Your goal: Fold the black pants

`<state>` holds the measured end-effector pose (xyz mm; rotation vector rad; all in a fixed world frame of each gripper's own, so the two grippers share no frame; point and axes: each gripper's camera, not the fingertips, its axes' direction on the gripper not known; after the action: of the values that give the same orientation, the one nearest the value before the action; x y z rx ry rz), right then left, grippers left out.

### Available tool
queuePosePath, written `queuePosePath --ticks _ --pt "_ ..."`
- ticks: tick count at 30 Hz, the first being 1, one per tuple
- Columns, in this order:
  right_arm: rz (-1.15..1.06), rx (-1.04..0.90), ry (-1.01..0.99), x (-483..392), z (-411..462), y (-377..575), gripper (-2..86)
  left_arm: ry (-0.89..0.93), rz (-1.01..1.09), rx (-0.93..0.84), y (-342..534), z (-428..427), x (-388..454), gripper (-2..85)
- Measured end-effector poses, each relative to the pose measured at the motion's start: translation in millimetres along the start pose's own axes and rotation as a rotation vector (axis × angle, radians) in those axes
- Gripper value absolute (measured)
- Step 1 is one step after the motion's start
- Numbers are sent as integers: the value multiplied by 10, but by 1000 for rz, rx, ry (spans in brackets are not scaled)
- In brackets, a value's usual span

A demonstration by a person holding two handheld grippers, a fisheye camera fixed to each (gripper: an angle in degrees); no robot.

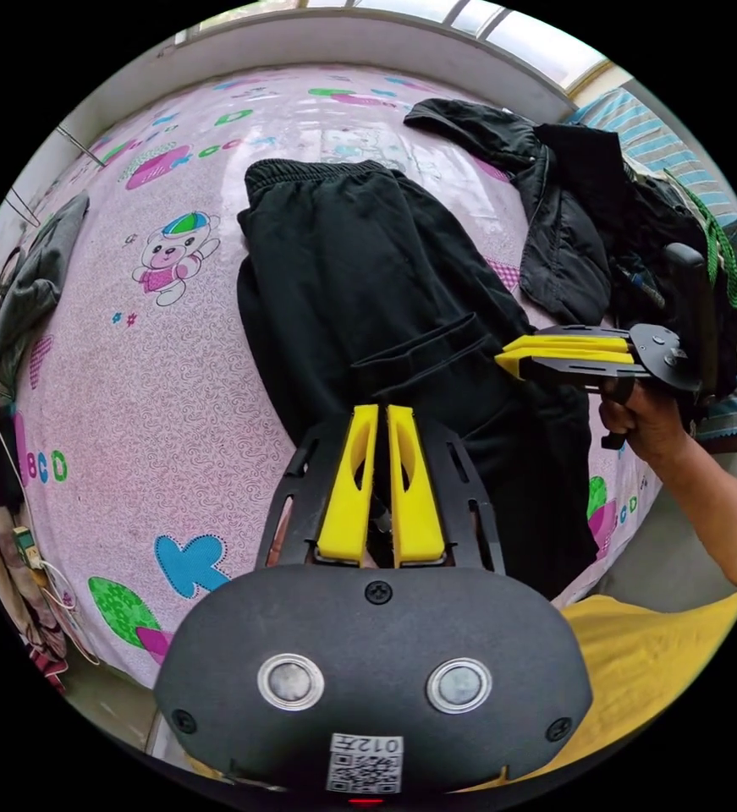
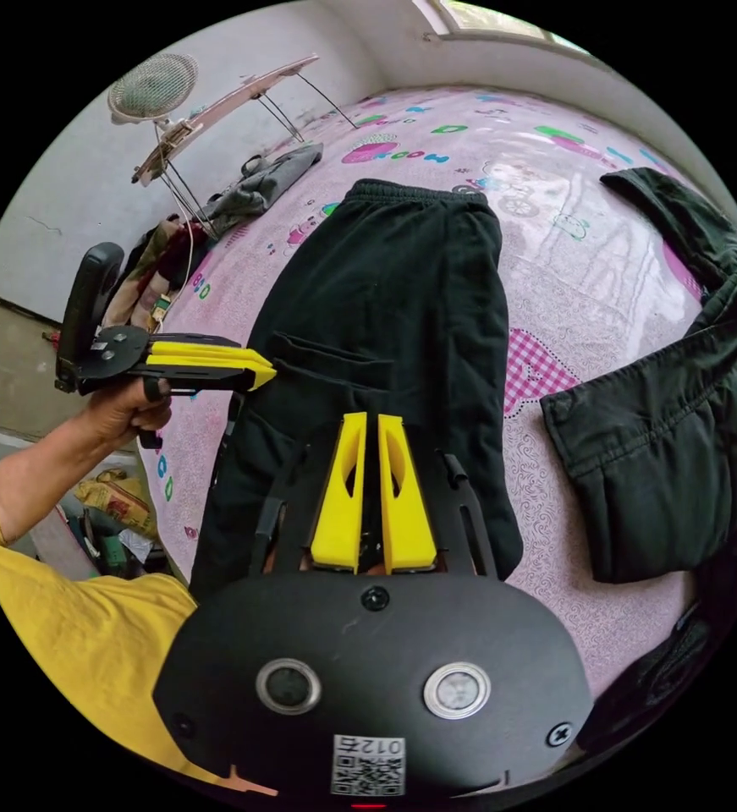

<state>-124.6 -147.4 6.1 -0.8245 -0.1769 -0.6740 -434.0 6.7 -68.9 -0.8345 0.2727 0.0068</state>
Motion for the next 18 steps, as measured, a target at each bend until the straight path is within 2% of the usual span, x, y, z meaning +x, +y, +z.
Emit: queuePosePath --ticks 4,10,18 --pt "-15 53 2 -59 -122 126 20 9 10 103 142 -182 8 1" --pt "-24 103 0 -52 -180 190 17 8 23 165 241 -198 -1 -1" --pt "54 -21 -11 179 233 155 29 6 -56 57 178 382 -246 2"
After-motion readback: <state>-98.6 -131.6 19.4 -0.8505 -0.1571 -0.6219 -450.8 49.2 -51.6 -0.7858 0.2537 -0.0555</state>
